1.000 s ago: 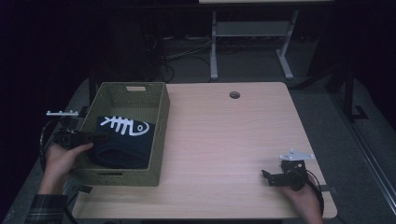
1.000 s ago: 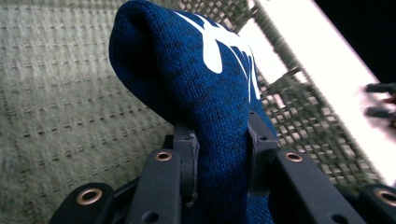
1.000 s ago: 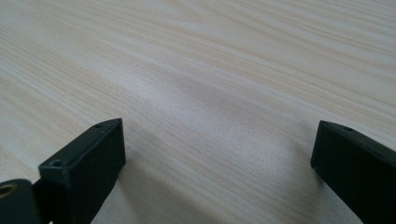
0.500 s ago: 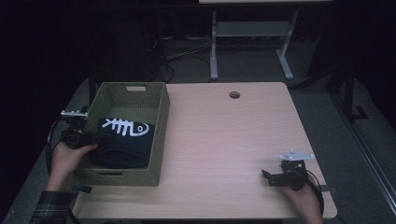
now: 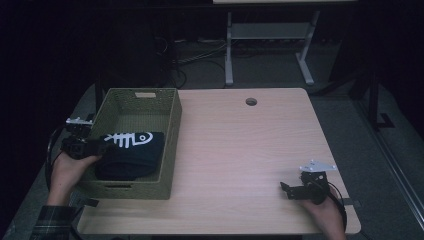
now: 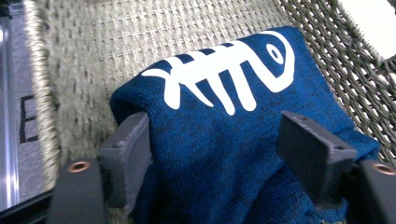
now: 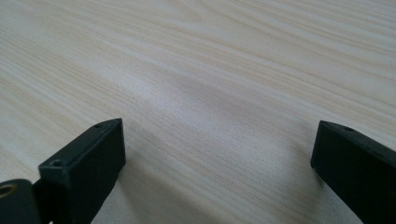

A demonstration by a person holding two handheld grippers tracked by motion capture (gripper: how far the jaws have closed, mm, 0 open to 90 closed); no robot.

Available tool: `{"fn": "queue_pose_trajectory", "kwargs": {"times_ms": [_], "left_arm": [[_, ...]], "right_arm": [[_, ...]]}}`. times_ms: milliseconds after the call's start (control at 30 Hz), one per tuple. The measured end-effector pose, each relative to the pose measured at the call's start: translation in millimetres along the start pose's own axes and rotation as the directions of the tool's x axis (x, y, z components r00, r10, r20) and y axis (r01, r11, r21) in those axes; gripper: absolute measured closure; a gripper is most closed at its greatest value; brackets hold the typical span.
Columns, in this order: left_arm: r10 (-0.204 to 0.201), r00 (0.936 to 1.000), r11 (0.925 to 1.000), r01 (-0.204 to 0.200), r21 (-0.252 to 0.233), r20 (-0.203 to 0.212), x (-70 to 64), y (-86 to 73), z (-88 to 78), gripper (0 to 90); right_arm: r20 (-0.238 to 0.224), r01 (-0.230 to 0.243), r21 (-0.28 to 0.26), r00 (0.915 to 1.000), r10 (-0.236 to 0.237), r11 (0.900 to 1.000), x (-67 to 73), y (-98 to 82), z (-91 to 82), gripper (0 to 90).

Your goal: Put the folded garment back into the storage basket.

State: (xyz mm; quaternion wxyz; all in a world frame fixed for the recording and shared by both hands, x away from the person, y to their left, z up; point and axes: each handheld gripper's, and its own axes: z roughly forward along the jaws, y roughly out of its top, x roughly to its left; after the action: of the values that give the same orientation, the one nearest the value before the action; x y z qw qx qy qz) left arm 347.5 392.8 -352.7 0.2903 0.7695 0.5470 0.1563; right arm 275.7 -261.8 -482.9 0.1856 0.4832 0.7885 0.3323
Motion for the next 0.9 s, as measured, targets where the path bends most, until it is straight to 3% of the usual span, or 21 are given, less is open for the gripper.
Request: {"fn": "queue_pose_trajectory", "kwargs": {"times_ms": [200,500,733,900], "left_arm": [[0.003,1.0000,0.9993,-0.002,-0.039,0.002,-4.2,1.3,-12.0,20.1],[0.043,0.9972,0.9935,-0.036,-0.108,0.061,-36.4,12.7,-18.4,19.9],[0.097,0.9891,0.9868,-0.081,-0.141,0.111,-66.0,25.0,-13.9,19.9],[0.134,0.9798,0.9807,-0.109,-0.162,0.149,-87.3,34.5,-8.4,19.9]], "right_arm": [[0.000,0.000,0.000,1.0000,0.000,1.000,0.0,0.0,0.0,2.8],[0.000,0.000,0.000,1.0000,0.000,1.000,0.0,0.0,0.0,2.8],[0.000,0.000,0.000,1.0000,0.000,1.000,0.0,0.0,0.0,2.8],[-0.002,0.000,0.000,1.0000,0.000,1.000,0.0,0.0,-0.1,2.8]]}}
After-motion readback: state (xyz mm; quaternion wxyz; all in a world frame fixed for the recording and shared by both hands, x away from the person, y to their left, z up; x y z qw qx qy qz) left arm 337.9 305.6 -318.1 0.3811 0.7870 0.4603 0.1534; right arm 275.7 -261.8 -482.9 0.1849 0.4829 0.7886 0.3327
